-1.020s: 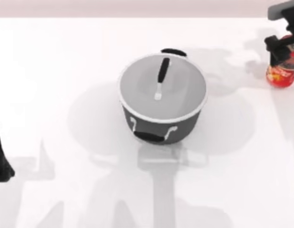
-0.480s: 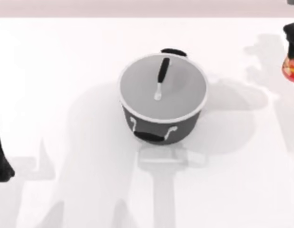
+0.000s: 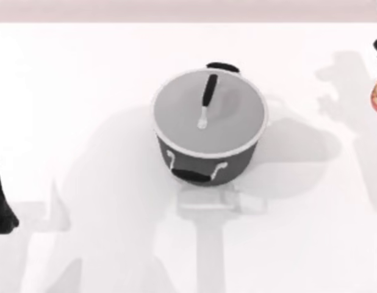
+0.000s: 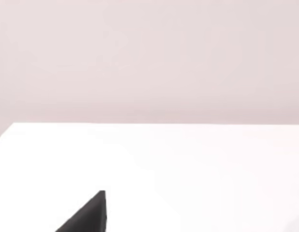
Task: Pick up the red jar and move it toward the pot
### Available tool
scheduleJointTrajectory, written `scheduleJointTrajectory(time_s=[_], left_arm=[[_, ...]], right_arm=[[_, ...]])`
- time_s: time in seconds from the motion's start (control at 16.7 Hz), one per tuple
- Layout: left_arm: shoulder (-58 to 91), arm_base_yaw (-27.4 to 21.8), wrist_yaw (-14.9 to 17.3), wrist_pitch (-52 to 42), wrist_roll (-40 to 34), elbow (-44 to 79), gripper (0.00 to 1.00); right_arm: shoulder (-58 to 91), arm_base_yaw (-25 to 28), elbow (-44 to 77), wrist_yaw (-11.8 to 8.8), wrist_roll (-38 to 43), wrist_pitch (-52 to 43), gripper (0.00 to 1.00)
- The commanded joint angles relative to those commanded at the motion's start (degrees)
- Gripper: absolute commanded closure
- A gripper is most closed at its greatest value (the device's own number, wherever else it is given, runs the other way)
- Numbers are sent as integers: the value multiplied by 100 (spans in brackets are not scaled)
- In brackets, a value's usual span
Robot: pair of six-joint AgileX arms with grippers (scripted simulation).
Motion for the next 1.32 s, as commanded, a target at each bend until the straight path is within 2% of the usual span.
scheduleJointTrajectory(time_s=[0.3, 0.9, 1.32], left_arm=[[0, 0, 0, 0, 0, 0, 0], [0, 0, 0, 0, 0, 0, 0], [0, 0, 0, 0, 0, 0, 0]], right_arm=[[-38, 310, -160, 129, 586, 229, 100], [-55, 1611, -1073, 772, 3692, 1165, 100], [-40, 1707, -1187, 812, 3940, 1234, 100]])
